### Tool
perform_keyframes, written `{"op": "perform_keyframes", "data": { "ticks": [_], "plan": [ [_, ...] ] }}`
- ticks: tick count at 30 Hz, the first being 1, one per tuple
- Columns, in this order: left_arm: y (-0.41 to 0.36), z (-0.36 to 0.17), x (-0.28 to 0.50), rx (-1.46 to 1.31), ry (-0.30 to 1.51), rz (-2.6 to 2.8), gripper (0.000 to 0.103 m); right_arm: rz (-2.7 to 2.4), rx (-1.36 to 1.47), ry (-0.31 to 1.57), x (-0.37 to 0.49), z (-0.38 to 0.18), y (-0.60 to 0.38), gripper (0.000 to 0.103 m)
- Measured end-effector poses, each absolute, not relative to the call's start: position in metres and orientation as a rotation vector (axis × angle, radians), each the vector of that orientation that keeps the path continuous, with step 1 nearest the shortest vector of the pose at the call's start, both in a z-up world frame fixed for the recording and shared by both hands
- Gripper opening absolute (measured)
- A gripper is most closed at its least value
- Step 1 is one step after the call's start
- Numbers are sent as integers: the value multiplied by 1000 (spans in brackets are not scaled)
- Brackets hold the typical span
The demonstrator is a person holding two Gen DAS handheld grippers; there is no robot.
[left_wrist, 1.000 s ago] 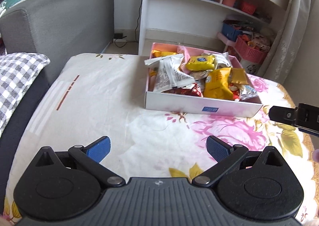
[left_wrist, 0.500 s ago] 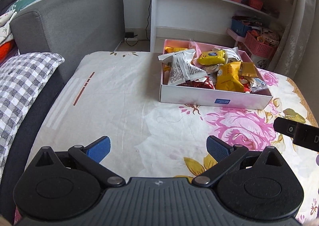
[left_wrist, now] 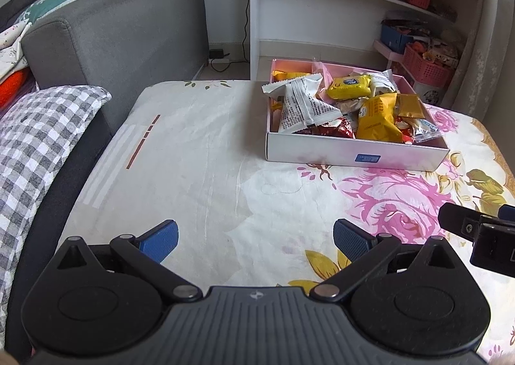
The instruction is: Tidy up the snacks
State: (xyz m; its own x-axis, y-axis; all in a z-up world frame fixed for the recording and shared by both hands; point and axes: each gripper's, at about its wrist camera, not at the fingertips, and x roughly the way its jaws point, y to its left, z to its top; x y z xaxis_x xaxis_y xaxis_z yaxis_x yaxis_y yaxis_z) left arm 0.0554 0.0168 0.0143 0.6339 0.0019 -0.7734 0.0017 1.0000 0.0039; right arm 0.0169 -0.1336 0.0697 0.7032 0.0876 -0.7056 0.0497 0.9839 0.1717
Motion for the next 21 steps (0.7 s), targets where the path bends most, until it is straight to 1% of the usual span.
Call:
{"op": "perform_keyframes", "data": {
  "ticks": [21],
  "plan": [
    [16, 18, 54, 14, 875, -1, 103, 20, 168, 807, 18, 65, -131, 101]
  ]
}}
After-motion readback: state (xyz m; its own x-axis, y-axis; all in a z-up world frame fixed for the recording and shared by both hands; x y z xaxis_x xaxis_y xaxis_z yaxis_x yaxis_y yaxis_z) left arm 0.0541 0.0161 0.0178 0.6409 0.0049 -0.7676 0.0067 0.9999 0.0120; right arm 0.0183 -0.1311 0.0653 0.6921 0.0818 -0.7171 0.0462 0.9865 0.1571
